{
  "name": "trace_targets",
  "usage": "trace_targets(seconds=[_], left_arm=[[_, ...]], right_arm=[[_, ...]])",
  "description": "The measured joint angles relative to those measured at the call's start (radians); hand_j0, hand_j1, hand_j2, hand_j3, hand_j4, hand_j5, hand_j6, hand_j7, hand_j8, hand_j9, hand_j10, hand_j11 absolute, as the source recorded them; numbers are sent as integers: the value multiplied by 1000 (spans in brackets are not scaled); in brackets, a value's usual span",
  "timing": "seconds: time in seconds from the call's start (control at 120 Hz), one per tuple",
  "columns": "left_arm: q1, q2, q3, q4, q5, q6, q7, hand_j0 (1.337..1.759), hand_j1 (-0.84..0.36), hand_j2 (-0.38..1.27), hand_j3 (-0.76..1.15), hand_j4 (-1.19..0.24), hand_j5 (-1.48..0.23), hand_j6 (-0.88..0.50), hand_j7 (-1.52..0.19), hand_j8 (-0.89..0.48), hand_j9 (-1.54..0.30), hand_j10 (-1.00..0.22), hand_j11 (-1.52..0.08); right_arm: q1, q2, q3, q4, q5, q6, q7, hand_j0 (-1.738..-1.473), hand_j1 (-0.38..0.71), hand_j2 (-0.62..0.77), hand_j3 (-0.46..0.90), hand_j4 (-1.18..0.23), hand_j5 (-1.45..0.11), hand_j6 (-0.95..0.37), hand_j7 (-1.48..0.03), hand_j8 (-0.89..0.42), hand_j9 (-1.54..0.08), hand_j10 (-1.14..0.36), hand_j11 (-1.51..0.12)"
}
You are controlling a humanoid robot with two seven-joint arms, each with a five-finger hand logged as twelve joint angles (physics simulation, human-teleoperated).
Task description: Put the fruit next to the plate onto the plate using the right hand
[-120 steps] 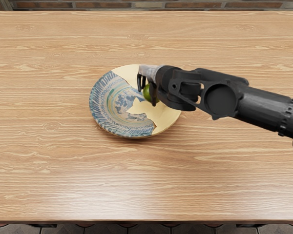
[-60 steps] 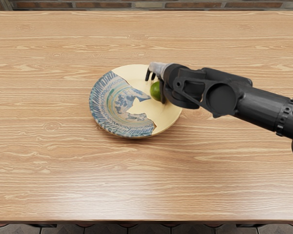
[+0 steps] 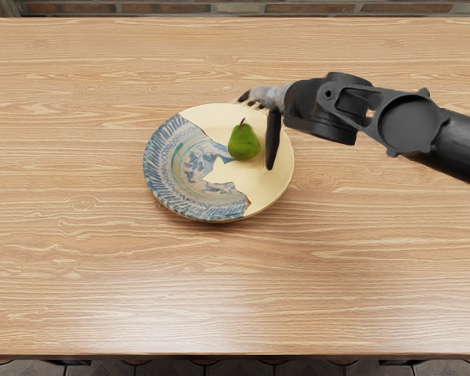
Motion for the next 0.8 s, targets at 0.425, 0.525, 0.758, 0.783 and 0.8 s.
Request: trace_targets(seconds=[0.425,0.525,0.758,0.783,0.8], left_arm=[[0,0,0,0,0,0,0,1658,349,0,0,0,0,0,0,0,0,0,0],[0,0,0,0,0,0,0,1658,349,0,0,0,0,0,0,0,0,0,0],[2,0,-1,-2,0,0,0,1658,349,0,0,0,0,0,0,0,0,0,0],[2,0,-2,-4,-1,-2,-1,1658,349,0,0,0,0,0,0,0,0,0,0],[-1,0,-3,-5,-1,-3,-1,1658,349,0,0,0,0,0,0,0,0,0,0]], right_arm=[[-6,-400,101,233,230,234,0,-1658,-307,-5,0,-39,-49,-39,-48,-38,-48,-37,-48],[-20,-480,112,267,260,298,0,-1658,-308,-5,0,-38,-46,-38,-46,-37,-46,-36,-46],[-51,-569,121,286,279,375,0,-1658,-310,-6,0,-36,-44,-37,-44,-36,-44,-36,-44],[-53,-571,121,287,280,377,0,-1658,-310,-6,0,-36,-44,-38,-44,-36,-44,-36,-44],[-54,-572,121,287,281,379,0,-1658,-310,-6,0,-36,-44,-38,-44,-37,-44,-36,-44]])
